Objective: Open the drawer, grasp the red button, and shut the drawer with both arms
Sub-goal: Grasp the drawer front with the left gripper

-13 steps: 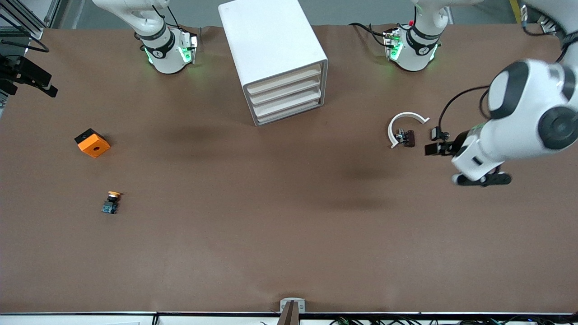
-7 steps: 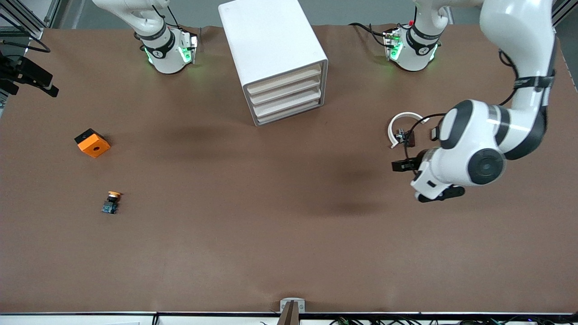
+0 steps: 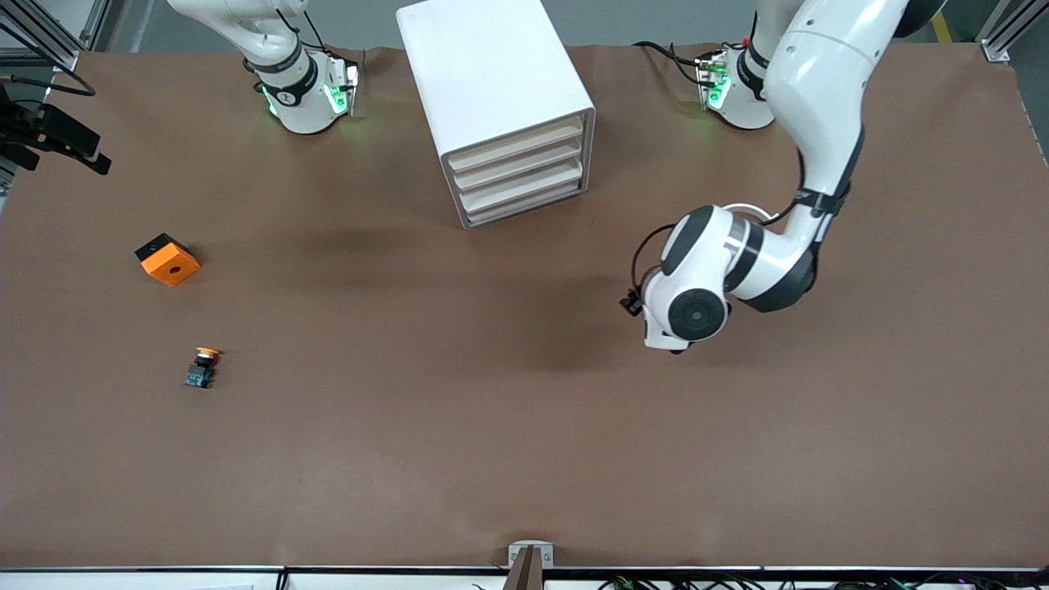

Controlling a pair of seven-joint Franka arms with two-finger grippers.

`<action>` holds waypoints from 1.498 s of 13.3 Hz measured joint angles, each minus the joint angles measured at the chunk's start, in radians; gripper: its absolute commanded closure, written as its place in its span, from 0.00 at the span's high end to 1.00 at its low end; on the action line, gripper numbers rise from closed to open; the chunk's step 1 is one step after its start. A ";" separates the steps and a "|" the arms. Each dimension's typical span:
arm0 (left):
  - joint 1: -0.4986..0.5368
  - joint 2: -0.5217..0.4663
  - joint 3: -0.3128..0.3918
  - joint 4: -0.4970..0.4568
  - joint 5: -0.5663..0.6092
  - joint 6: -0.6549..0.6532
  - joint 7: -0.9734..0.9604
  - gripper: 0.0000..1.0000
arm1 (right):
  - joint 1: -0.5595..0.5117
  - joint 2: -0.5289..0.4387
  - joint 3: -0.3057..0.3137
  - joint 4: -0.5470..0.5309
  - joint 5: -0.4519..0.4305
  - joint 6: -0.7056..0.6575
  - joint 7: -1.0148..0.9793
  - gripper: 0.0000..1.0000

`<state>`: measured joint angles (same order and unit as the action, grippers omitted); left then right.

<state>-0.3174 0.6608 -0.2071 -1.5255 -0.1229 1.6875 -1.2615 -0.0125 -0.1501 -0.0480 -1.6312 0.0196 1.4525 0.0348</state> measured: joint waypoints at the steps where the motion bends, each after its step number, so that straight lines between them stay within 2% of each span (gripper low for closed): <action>1: -0.010 0.014 0.000 0.006 -0.059 0.000 -0.062 1.00 | 0.000 0.000 0.001 0.000 0.000 0.001 -0.007 1.00; 4: -0.030 0.023 0.000 0.018 -0.226 -0.001 -0.202 1.00 | 0.001 0.000 0.003 0.000 0.000 0.012 -0.056 1.00; 12: -0.075 0.057 0.000 0.020 -0.463 -0.066 -0.484 1.00 | 0.001 -0.001 0.002 -0.001 0.000 0.005 -0.062 1.00; 19: -0.158 0.125 -0.001 0.020 -0.552 -0.079 -0.774 1.00 | 0.001 -0.001 0.001 -0.001 0.000 0.004 -0.062 1.00; 20: -0.160 0.125 -0.001 0.020 -0.572 -0.093 -0.789 0.95 | 0.001 -0.001 0.001 -0.001 0.000 0.004 -0.061 1.00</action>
<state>-0.4772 0.7861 -0.2080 -1.5051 -0.6948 1.5941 -2.0508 -0.0118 -0.1509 -0.0469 -1.6325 0.0192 1.4565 -0.0267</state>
